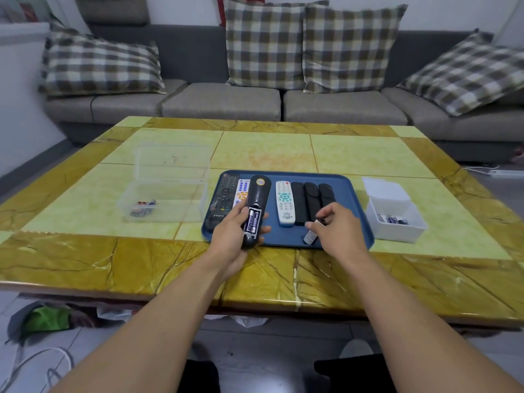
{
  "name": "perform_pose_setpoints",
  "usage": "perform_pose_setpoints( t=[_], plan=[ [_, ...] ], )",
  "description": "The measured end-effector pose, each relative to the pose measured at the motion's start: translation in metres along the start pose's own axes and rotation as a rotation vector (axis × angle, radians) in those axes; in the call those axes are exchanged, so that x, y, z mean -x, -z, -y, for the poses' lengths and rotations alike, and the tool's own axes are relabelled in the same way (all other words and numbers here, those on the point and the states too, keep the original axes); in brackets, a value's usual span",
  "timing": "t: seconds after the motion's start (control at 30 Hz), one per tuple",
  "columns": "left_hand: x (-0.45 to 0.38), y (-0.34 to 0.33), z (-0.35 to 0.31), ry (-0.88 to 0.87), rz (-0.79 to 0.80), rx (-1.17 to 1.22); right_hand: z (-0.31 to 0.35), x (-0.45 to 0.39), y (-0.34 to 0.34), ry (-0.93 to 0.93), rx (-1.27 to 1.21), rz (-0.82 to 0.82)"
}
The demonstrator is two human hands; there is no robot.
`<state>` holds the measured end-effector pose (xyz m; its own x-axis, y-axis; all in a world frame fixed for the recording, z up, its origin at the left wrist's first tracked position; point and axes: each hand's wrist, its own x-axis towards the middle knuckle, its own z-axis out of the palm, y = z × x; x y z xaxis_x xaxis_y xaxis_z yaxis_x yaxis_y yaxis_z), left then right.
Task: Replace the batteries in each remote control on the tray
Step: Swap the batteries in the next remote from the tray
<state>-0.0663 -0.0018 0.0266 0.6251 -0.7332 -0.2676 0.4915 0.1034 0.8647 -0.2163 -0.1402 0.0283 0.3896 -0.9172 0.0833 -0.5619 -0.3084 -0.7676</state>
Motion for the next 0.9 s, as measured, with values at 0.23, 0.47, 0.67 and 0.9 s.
perform_pose_setpoints(
  t=[0.23,0.47,0.67,0.9],
  plan=[
    [0.004,-0.002,-0.003,0.018,0.042,0.045,0.0,-0.004,-0.007,-0.075,0.394,-0.006],
    [0.005,-0.001,-0.006,0.015,0.085,0.058,0.034,0.01,-0.009,0.288,0.191,0.028],
    [0.002,0.0,-0.006,0.044,0.105,0.125,0.056,0.034,-0.026,0.579,0.215,0.12],
    [0.005,0.0,-0.009,0.07,0.078,0.198,0.063,0.039,-0.034,0.566,0.269,0.105]
  ],
)
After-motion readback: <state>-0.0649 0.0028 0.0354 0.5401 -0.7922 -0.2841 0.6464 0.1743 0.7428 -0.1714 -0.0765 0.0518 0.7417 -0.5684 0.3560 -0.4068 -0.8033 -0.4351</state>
